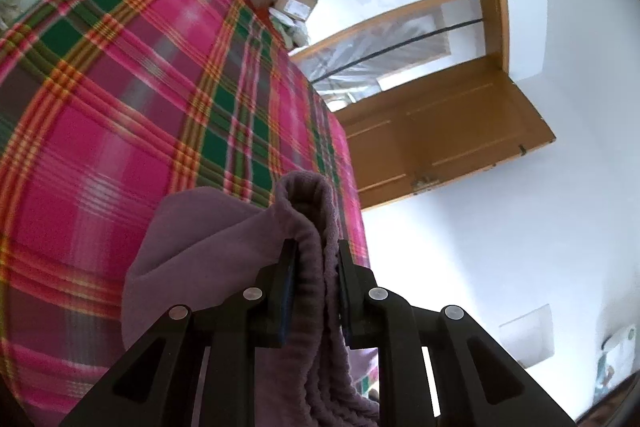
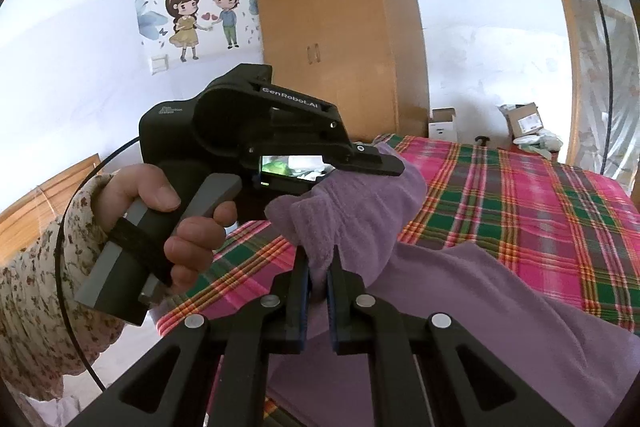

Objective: Fold clothes

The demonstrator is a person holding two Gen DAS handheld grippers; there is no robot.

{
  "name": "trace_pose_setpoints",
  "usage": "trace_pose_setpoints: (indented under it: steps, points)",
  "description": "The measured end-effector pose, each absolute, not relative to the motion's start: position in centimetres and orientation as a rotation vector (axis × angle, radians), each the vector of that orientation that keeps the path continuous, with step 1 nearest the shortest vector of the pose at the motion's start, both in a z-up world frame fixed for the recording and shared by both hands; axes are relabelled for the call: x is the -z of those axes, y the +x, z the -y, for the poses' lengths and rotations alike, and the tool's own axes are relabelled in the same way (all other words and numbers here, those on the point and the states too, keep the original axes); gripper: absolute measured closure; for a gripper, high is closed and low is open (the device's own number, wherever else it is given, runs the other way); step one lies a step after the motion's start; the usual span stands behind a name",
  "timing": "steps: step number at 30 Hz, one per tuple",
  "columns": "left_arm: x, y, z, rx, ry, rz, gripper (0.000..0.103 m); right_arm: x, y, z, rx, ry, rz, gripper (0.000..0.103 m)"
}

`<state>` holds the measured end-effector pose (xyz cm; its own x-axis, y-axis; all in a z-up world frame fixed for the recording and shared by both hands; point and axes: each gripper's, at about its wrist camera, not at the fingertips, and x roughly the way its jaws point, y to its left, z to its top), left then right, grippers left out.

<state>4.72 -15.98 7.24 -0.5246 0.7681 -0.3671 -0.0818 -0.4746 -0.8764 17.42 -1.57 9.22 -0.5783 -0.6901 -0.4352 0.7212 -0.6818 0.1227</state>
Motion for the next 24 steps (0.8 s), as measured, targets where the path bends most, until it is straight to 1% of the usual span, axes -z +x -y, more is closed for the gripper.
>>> trace_pose_setpoints:
  steps: [24]
  points:
    - [-6.7,2.1,8.3,-1.862,-1.111,1.094,0.084,-9.0,17.4,-4.9,2.408,0.628,-0.011,0.095]
